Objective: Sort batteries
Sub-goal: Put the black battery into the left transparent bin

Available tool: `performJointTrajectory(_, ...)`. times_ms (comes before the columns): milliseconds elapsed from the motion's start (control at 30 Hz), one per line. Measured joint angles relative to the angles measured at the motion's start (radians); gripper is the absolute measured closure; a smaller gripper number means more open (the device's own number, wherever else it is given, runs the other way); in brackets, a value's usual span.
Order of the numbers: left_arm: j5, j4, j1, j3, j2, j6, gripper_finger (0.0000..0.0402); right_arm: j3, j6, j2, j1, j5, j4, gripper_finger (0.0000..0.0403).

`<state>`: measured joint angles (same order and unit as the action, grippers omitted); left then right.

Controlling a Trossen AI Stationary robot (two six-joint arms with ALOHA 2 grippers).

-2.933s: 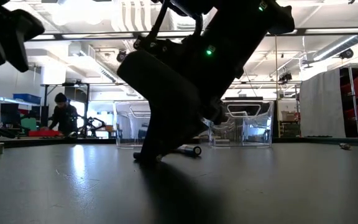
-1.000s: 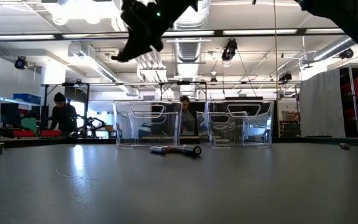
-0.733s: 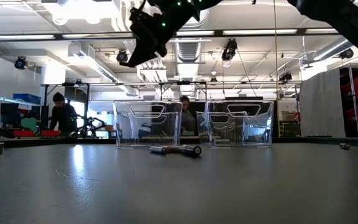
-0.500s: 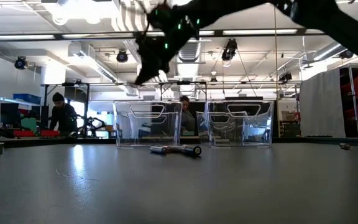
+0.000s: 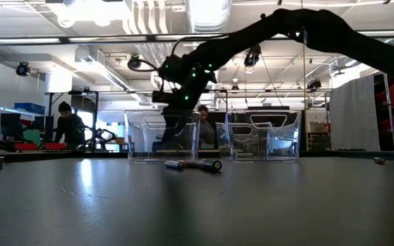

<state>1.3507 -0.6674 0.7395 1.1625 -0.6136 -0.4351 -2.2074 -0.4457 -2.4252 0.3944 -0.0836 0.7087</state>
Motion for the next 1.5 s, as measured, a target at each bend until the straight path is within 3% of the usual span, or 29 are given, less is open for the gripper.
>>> performJointTrajectory(600,0.002,-0.03,0.0,-0.007,0.001,0.0,0.0247,0.0,-0.01,-0.047,0.001,0.001,0.018,0.0372)
performJointTrajectory(1067,0.002,0.006,0.0,0.002,0.0,-0.053,0.0247,-0.034,-0.01,-0.024,-0.008,0.032,0.057,0.0296)
performJointTrajectory(1200,-0.032,0.006,0.0,0.001,-0.002,-0.052,0.0247,-0.148,0.007,0.033,-0.018,0.042,0.124,0.0284)
performJointTrajectory(1500,-0.059,0.005,0.0,0.0,-0.027,-0.049,0.0247,-0.123,0.204,0.338,-0.087,0.068,0.181,0.0294)
